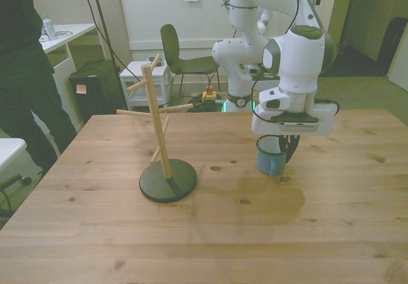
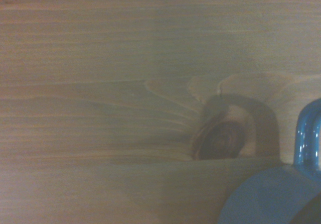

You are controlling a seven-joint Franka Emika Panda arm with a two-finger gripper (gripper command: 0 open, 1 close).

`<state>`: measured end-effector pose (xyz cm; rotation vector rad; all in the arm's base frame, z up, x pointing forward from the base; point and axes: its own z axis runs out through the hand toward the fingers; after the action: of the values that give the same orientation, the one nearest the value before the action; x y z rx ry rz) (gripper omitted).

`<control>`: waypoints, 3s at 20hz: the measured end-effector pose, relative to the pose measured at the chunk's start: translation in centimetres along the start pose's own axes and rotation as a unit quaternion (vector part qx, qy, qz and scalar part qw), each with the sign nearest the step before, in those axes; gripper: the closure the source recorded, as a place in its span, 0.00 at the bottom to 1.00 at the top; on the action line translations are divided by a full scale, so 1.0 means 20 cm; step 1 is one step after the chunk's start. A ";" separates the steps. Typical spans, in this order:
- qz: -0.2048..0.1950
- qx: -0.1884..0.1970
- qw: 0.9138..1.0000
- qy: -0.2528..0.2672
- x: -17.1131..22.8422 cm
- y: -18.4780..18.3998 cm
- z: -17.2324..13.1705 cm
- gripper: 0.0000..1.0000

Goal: Hang the mug

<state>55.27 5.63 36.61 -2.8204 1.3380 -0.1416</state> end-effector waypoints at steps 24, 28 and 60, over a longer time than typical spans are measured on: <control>-0.008 0.041 0.999 0.031 0.48 0.53 -0.91 1.00; 0.000 0.050 0.998 0.026 0.60 0.61 -0.99 1.00; 0.022 0.054 0.998 0.005 0.95 0.90 -0.99 0.00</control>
<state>51.54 -20.08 56.76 -2.7032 1.3486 -0.2206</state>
